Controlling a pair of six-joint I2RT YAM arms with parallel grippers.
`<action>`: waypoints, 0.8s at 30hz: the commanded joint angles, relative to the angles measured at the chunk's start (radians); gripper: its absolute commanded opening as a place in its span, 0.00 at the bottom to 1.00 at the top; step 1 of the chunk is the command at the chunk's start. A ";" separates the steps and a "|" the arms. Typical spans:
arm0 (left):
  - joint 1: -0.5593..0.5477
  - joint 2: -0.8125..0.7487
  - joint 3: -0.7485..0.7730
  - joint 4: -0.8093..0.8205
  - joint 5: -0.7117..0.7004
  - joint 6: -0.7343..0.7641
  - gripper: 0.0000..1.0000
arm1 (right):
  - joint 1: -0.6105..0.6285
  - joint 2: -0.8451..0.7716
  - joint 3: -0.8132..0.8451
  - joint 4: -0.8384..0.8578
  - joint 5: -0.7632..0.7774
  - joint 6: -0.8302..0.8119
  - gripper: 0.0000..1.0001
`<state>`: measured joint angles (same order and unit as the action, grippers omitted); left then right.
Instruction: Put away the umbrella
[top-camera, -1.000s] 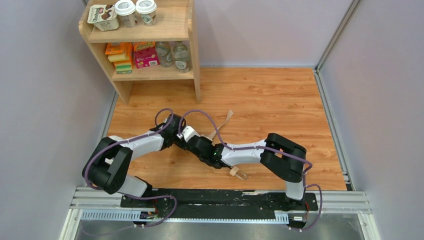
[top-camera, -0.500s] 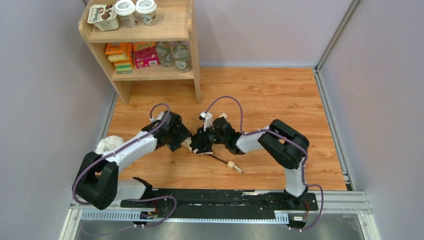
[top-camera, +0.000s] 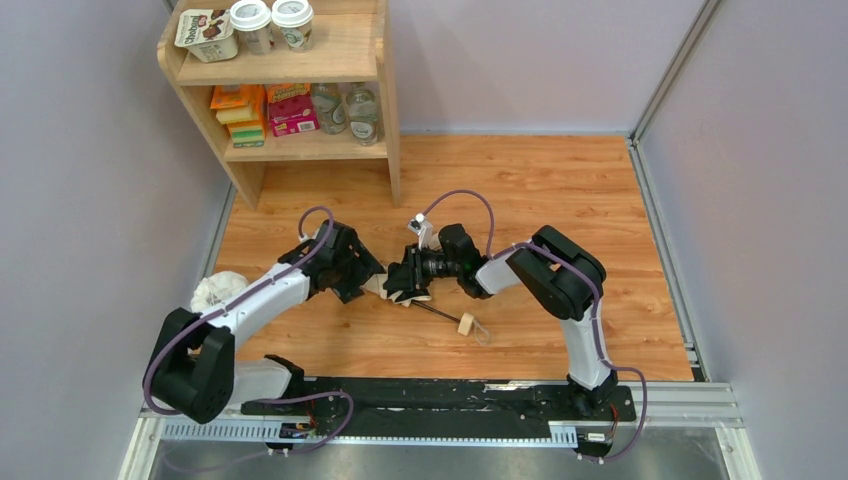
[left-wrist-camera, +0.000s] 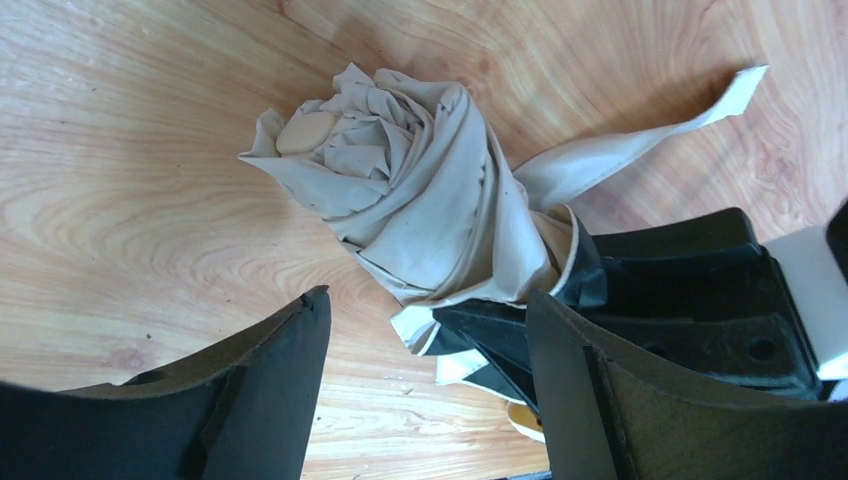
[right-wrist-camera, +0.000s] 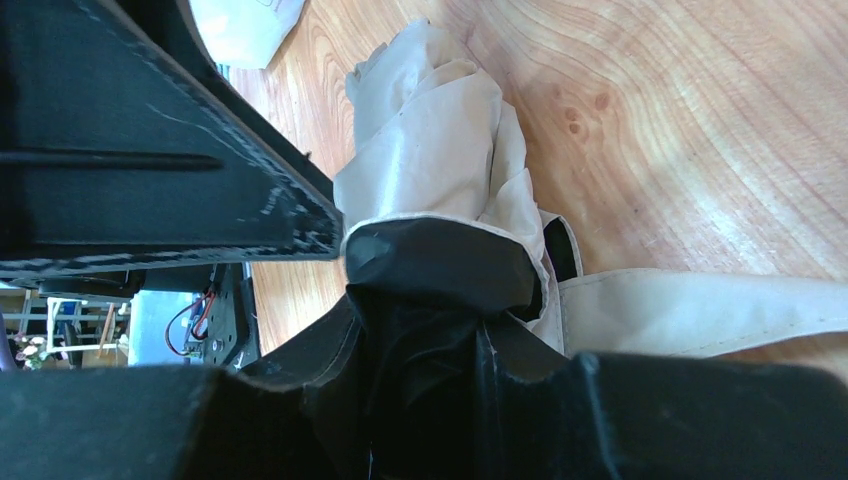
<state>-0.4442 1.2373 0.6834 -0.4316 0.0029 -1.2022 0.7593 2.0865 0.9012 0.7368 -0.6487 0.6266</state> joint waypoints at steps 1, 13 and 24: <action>0.001 0.047 -0.005 0.100 0.029 -0.039 0.78 | 0.011 0.112 -0.076 -0.410 0.012 -0.091 0.00; 0.001 0.088 -0.076 0.195 -0.082 -0.082 0.79 | 0.009 0.090 -0.059 -0.455 0.026 -0.128 0.00; 0.001 0.221 -0.238 0.264 -0.093 -0.094 0.44 | 0.031 0.009 -0.009 -0.571 0.055 -0.175 0.00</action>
<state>-0.4473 1.3575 0.5434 -0.1234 -0.0238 -1.3163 0.7593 2.0575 0.9394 0.6052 -0.6479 0.5873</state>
